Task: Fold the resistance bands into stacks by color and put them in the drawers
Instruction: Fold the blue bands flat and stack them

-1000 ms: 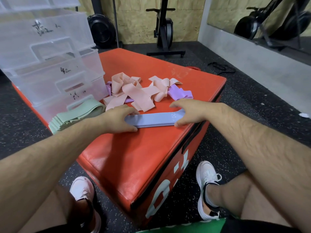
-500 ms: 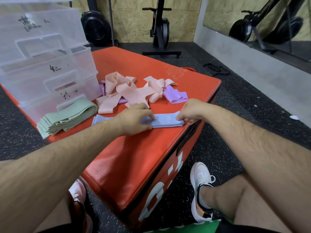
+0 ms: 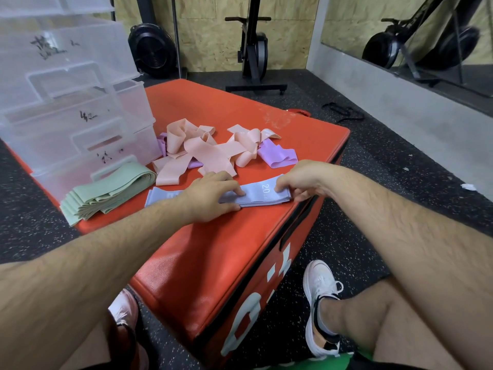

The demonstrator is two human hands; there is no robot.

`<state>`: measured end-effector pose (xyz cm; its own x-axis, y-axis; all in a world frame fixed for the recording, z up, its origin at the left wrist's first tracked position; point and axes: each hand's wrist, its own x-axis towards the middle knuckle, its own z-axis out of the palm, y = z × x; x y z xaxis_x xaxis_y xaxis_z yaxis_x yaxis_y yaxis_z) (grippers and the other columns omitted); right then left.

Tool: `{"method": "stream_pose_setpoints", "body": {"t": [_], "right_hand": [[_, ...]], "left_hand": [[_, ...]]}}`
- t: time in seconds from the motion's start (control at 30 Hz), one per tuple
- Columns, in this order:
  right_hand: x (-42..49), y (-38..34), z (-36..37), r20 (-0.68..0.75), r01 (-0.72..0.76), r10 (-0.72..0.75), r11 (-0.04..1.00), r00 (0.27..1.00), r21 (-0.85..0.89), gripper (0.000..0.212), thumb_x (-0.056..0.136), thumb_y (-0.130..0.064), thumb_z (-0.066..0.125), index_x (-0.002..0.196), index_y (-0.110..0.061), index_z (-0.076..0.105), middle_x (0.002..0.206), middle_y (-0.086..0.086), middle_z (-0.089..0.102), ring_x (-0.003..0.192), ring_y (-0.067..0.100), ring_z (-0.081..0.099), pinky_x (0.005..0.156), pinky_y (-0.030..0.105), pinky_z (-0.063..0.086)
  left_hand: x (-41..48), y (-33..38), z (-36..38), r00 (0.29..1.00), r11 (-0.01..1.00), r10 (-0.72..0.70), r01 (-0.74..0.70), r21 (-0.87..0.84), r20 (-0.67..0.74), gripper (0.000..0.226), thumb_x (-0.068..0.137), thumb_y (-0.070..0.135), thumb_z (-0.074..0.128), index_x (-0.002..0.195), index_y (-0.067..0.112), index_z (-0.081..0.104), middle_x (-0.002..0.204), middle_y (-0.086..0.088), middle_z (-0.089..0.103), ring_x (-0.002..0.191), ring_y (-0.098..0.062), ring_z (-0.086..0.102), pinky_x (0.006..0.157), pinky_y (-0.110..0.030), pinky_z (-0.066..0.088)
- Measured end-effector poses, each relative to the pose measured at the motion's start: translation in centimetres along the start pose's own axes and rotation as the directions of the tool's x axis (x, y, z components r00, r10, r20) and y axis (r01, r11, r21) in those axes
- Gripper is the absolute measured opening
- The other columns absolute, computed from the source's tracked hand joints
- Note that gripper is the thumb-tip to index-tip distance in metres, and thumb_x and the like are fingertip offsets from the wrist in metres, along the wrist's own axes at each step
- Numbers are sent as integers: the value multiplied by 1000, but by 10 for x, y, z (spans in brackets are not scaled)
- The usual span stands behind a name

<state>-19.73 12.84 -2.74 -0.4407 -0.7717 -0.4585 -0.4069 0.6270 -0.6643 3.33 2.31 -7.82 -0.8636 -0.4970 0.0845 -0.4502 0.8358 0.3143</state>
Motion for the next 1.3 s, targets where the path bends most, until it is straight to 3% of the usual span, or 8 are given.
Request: {"method": "stream_pose_setpoints", "body": {"t": [0.4,0.57,0.67,0.93,1.07,1.13,1.23,1.3], "right_hand": [[-16,-14,-39,-223,94,-133,980,966,-178,19,67,-17,74,77,-4,67,61,6,61,51,19,60,70,39,62],[-19,-20,-39,-142,71,-91,987,986,-142,12,78,-7,75,87,0,70,78,8,71,62,14,64,74,35,63],[-20,-20,-41,-118,57,-75,987,990,-148,12,80,-7,75,88,0,70,81,9,71,65,16,64,69,31,63],[-27,-19,-46,-98,218,-236,961,967,-170,23,77,-16,78,85,4,72,74,9,67,66,17,62,67,29,60],[-44,-36,-43,-101,428,-466,864,879,-267,23,76,-15,74,92,1,72,71,8,61,62,12,54,61,31,52],[-55,-44,-44,-104,516,-566,800,817,-306,12,75,-13,72,87,-13,76,74,10,66,63,9,55,64,33,50],[-64,-50,-48,-163,588,-629,772,760,-240,14,77,-10,73,85,-21,76,72,-7,72,63,1,61,61,27,53],[-65,-51,-52,-223,602,-643,765,732,-229,13,77,-13,74,87,-21,77,76,-10,74,68,2,64,68,28,54]], "left_hand": [[9,20,4,996,993,87,-88,-79,-17,42,84,39,75,121,24,64,134,2,54,128,-18,46,111,-38,35],[-5,-8,-16,990,991,-108,101,85,89,64,73,66,69,129,40,51,128,10,54,122,-16,47,104,-44,38],[-10,-15,-17,977,984,-173,165,75,124,74,71,70,69,133,35,48,129,10,53,120,-15,48,105,-44,39],[14,6,-29,974,903,-225,214,-371,14,62,82,49,74,135,29,51,128,13,56,122,-5,51,105,-24,38],[41,34,-34,991,751,-118,132,-647,65,72,83,41,77,144,30,41,140,14,53,133,-2,45,114,-32,36],[48,42,-38,989,724,-83,145,-674,124,63,84,42,76,139,34,47,132,13,60,125,-5,54,109,-36,42],[45,45,-47,981,705,-46,167,-689,190,22,92,31,69,114,29,64,105,11,69,100,-6,64,95,-30,49],[40,38,-54,971,711,-52,201,-674,235,22,91,32,70,110,21,67,98,8,70,93,-6,65,91,-30,49]]}}
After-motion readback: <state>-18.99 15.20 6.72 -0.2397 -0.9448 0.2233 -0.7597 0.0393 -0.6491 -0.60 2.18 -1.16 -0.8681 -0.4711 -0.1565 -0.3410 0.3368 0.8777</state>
